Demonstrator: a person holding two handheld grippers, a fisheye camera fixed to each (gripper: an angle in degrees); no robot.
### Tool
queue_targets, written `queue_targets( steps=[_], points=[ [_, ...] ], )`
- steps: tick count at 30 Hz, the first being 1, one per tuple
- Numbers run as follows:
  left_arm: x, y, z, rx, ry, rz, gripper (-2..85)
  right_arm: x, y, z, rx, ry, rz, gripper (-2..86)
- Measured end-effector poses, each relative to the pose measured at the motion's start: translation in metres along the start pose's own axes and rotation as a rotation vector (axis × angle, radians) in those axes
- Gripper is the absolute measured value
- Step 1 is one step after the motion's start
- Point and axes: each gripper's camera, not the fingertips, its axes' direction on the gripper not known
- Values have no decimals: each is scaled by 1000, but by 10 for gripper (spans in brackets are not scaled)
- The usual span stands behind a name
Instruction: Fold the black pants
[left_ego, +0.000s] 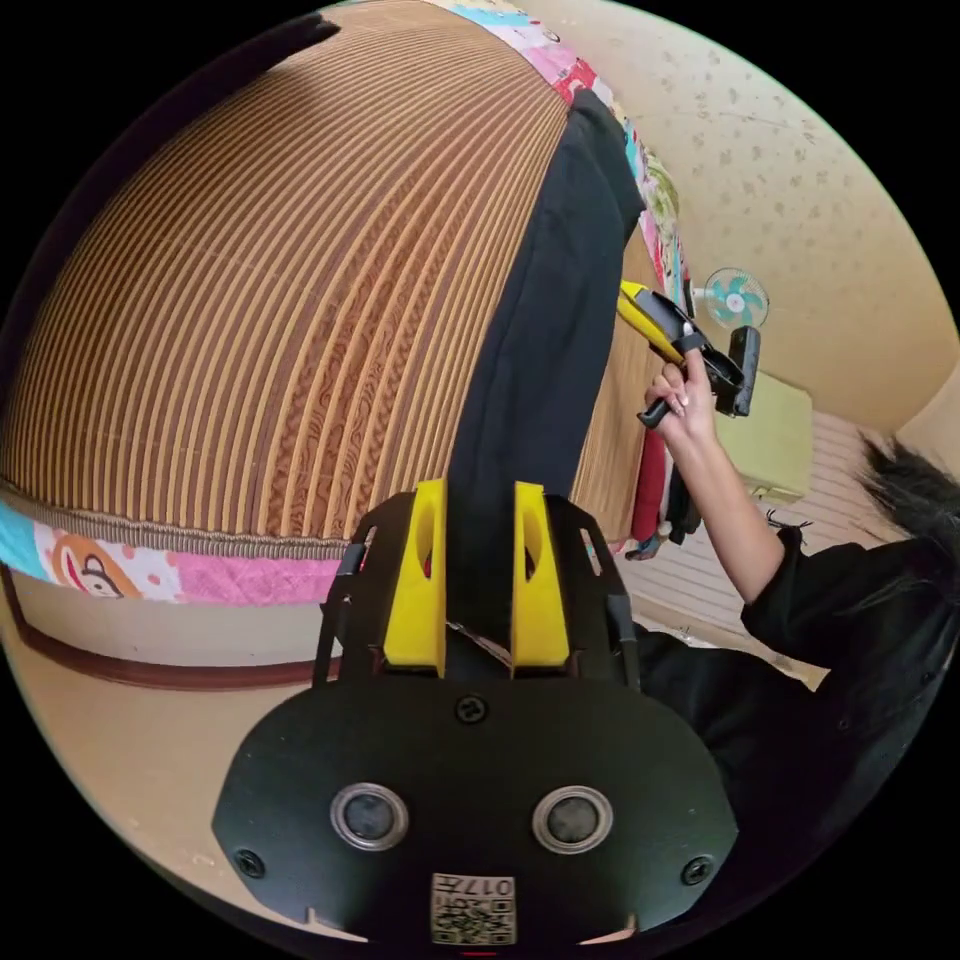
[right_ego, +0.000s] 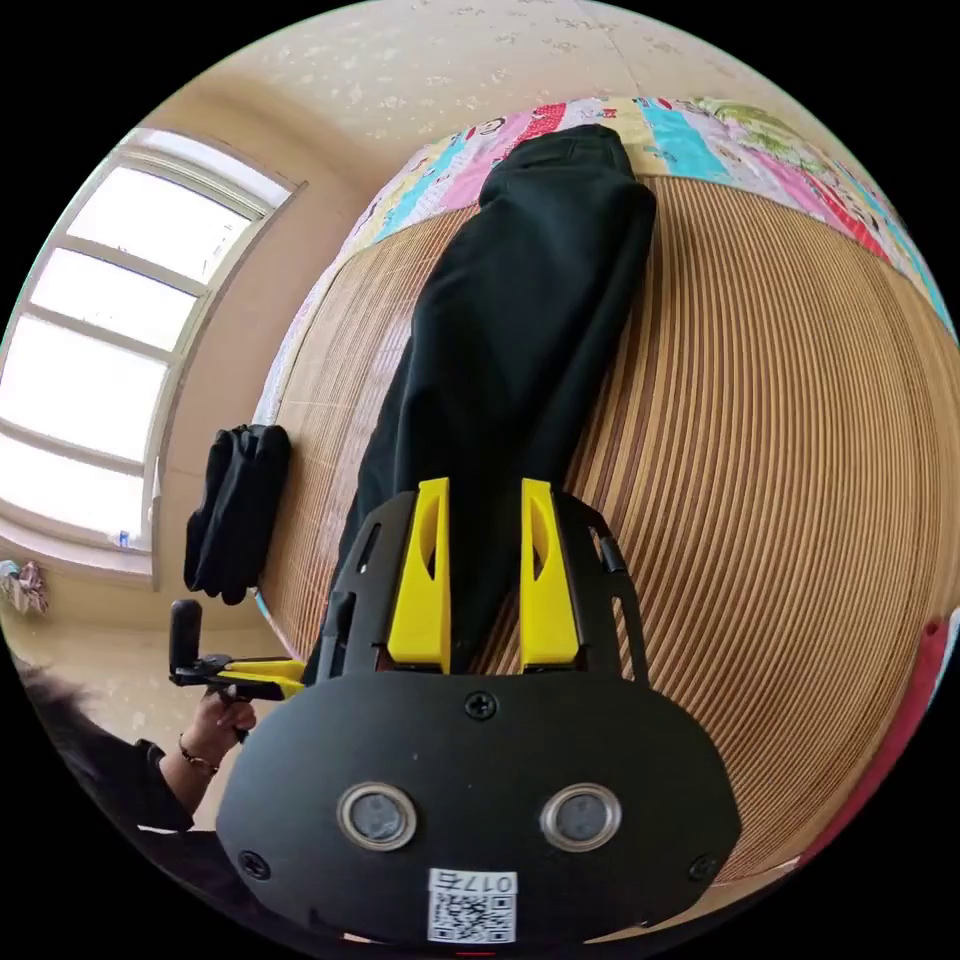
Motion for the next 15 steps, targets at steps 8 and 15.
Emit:
queue_targets(
  steps=[8,15],
  points=[
    [13,14,-32,0,228,182,38,37,-86,13,156,-126,181,97],
    [15,24,-37,-59,452,297,34,27,-78,-65,270,-51,156,30]
  ],
)
